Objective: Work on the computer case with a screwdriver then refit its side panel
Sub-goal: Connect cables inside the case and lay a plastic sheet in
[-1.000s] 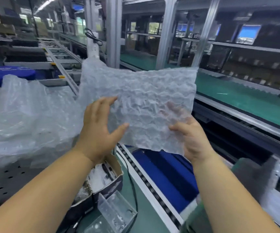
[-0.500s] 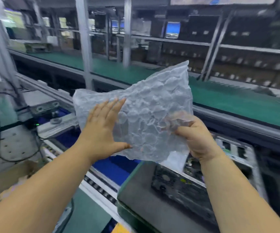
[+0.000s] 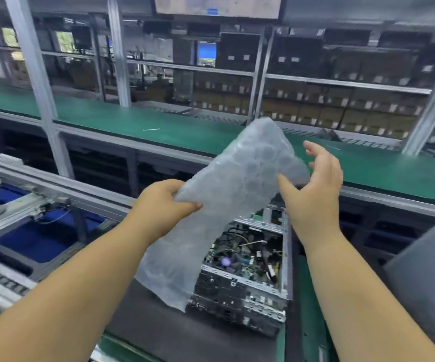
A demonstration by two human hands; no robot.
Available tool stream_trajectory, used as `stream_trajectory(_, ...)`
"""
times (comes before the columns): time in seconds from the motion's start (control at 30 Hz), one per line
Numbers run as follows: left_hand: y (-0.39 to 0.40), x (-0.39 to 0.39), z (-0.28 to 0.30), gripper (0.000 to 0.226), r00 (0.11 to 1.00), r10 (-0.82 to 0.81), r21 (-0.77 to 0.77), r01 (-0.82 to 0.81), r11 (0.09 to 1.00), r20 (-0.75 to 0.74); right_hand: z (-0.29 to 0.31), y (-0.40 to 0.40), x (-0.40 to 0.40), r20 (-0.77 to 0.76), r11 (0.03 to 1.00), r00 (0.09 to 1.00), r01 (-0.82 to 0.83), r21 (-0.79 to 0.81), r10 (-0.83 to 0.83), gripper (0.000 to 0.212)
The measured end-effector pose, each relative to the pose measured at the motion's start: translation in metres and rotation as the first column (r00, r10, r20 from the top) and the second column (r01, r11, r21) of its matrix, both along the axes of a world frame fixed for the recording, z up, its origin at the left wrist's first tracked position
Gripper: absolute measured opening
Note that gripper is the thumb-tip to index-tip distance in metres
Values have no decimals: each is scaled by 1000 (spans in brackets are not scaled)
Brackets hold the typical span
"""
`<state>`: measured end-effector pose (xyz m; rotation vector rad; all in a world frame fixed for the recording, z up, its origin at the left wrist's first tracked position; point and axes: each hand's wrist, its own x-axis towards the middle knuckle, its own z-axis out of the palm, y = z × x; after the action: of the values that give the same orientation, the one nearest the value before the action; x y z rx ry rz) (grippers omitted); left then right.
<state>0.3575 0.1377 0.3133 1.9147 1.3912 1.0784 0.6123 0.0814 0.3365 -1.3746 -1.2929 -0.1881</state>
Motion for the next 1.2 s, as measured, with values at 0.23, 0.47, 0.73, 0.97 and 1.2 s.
stream_trajectory(0.23,-14,59,1,11,834,-108,-343,336,877,541,-21,-24,14,495,970,838,-155,-188,229,70)
stream_trajectory(0.47,-15,77,-10,37,619,-207,-490,749,447,758,-47,-21,31,579,893,728,-99,-440,366,98)
stream_trajectory(0.73,6,89,-23,40,494,-332,-327,833,446,804,-40,-8,43,508,909,816,-47,-415,274,100)
stream_trajectory(0.97,46,100,-16,37,689,-501,-200,671,714,524,-30,13,49,340,903,927,5,-430,157,55)
stream_trajectory(1.2,92,84,-8,104,783,-584,24,602,798,-216,-24,42,39,454,807,861,91,-583,230,52)
